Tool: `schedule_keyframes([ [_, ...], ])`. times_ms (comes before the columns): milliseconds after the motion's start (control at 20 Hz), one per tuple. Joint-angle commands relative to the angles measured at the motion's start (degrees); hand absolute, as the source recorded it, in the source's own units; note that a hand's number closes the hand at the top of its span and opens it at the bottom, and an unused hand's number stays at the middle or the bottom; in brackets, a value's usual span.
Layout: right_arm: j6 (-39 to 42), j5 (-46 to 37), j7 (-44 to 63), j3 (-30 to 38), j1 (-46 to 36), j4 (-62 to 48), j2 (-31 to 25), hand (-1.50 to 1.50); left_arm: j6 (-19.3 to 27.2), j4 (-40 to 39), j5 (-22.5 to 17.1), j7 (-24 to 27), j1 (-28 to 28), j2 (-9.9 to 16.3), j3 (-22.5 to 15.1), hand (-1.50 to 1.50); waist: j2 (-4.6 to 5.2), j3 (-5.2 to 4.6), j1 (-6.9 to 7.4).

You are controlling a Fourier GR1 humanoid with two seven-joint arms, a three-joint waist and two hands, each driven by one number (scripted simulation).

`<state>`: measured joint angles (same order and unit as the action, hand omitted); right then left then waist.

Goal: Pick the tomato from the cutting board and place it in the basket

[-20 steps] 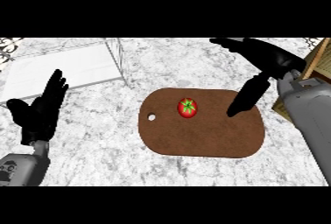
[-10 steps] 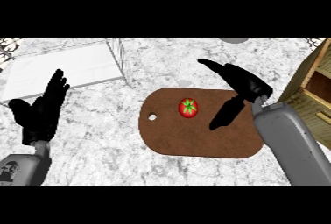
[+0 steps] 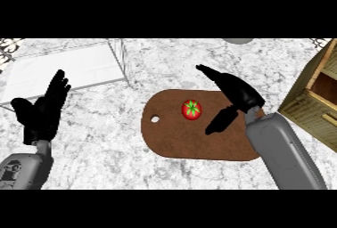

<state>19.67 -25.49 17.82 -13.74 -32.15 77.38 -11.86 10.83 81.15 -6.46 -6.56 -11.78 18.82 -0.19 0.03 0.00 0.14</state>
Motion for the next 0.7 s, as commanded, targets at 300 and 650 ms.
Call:
schedule_keyframes([
  [300, -3.29, -6.63, -6.27, 0.97, 0.77, -5.75, 4.73, -1.50, -3.23, 5.35, 1.31, -4.24, 2.43, -0.08, 2.92, 0.00, 0.00, 0.00, 0.24],
  [650, -0.29, -7.34, -2.42, 1.63, 4.90, 1.41, 6.66, -1.50, -4.96, 8.32, 1.20, -7.18, 2.35, -0.27, 5.70, 0.00, -0.13, 0.00, -0.04],
])
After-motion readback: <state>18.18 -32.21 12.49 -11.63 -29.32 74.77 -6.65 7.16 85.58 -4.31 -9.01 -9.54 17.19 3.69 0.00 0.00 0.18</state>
